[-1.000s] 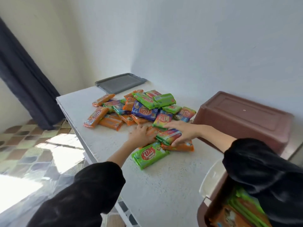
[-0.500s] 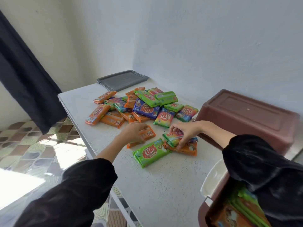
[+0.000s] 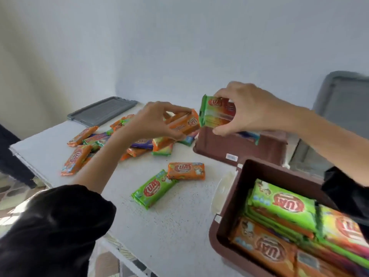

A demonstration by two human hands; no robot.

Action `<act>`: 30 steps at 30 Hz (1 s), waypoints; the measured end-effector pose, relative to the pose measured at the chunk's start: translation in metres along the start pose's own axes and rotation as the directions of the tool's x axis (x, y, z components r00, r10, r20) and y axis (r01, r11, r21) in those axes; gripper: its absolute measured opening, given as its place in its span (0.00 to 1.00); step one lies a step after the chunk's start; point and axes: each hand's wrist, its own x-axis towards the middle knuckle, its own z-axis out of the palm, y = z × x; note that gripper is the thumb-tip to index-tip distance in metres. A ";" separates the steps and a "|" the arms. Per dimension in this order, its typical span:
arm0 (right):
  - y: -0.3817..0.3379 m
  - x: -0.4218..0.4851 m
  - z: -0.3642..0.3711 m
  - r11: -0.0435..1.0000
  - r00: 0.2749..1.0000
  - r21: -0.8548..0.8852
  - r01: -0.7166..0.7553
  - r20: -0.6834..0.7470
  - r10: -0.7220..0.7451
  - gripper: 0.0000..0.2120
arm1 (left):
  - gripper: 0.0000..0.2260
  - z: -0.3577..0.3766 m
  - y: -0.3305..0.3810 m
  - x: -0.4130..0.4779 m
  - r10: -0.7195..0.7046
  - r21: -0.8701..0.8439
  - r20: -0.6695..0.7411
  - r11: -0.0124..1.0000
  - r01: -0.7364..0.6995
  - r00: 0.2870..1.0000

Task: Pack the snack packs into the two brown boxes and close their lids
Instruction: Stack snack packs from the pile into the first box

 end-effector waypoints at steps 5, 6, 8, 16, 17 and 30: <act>0.010 -0.097 -0.036 0.981 0.980 -0.102 -0.165 0.093 0.174 0.38 | 0.26 0.018 0.081 0.000 0.314 -0.066 0.263 0.949 -0.308 0.912; 0.011 -0.115 -0.036 0.976 0.970 -0.100 -0.193 0.131 0.205 0.38 | 0.25 0.027 0.094 -0.001 0.364 -0.071 0.322 0.930 -0.360 0.874; 0.013 -0.149 -0.031 0.965 0.944 -0.083 -0.248 0.203 0.260 0.37 | 0.28 0.046 0.116 -0.003 0.446 -0.079 0.440 0.884 -0.461 0.780; 0.024 -0.232 0.027 0.903 0.814 -0.166 -0.396 0.392 0.429 0.30 | 0.31 0.139 0.157 -0.031 0.543 0.012 0.691 0.651 -0.759 0.477; 0.025 -0.238 0.036 0.892 0.793 -0.184 -0.414 0.408 0.452 0.31 | 0.31 0.151 0.158 -0.034 0.530 0.037 0.713 0.626 -0.779 0.460; 0.024 -0.242 0.087 0.872 0.677 -0.354 -0.337 0.552 0.486 0.32 | 0.29 0.192 0.156 -0.047 0.445 0.250 0.771 0.446 -0.859 0.455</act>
